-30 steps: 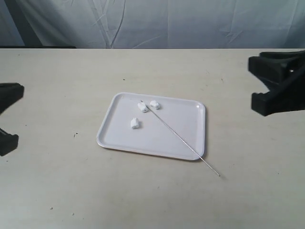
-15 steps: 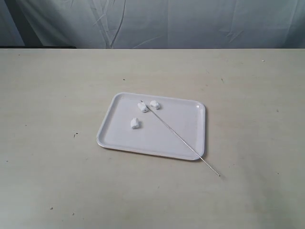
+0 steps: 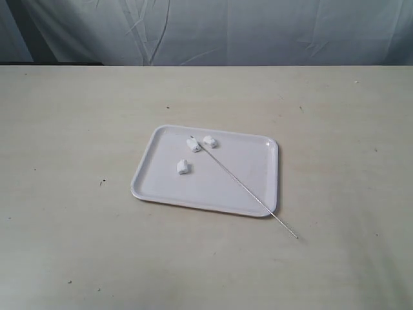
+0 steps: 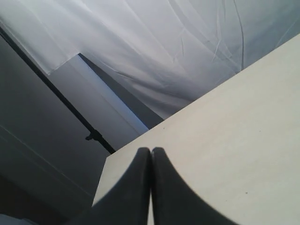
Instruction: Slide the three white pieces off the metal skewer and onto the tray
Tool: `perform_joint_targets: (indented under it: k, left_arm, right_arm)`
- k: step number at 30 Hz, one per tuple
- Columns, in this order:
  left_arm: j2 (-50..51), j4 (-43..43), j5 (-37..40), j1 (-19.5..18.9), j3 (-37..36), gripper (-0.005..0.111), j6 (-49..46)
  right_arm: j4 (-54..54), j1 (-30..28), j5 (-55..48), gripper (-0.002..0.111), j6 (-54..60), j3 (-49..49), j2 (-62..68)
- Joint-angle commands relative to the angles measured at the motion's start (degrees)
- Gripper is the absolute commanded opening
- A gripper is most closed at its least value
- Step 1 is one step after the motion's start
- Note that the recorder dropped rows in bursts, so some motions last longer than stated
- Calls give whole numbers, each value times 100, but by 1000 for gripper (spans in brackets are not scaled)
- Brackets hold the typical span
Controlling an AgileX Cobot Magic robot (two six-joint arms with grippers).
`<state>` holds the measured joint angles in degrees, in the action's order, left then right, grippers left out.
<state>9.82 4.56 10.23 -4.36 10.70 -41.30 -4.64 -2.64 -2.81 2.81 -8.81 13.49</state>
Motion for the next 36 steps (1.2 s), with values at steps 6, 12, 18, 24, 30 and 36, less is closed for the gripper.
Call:
perform_joint_targets:
  k: [6, 12, 18, 24, 30, 36]
  left_arm:
    - [-549, -11, 385, -78, -161, 0, 25]
    - [-853, -11, 385, -78, -505, 0, 25]
    - [-982, -11, 482, -78, -917, 0, 25]
    - [-982, -160, 777, -78, -1070, 0, 25]
    - [-982, 1381, 777, -78, -1070, 0, 25]
    - [-982, 1247, 777, -78, -1070, 0, 25]
  right_arm:
    - [64, -72, -277, 19, 3, 55, -342]
    - [50, -84, -305, 19, 3, 550, -1054]
    - [24, -84, -1024, 19, 3, 881, -1349]
    - [25, -68, -1474, 19, 3, 881, -1349]
    - [26, -68, -1485, 19, 3, 881, -1349]
    - [26, -68, -1485, 19, 3, 881, -1349]
